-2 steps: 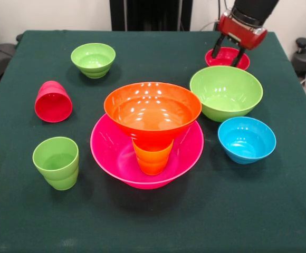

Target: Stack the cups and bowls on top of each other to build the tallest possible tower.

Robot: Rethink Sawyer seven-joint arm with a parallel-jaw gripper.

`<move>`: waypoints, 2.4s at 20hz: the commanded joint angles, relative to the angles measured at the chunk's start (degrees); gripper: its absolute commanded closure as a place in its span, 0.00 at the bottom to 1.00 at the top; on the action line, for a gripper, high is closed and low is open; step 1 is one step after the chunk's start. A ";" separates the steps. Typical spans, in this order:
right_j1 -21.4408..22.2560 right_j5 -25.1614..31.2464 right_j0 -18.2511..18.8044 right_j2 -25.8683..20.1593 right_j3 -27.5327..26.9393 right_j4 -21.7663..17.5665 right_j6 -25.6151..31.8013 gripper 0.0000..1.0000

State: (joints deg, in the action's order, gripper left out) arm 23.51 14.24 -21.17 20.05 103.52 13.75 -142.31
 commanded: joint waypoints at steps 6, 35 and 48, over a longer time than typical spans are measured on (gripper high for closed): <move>-1.06 0.21 2.95 -8.20 2.86 -7.18 1.11 0.00; 5.91 9.38 4.11 -9.25 2.31 -7.56 -0.23 0.00; 5.12 10.38 2.63 -8.02 -0.74 -7.11 -1.93 0.00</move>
State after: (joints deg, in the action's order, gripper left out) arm 30.18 19.32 -18.26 17.87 106.43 7.92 -142.31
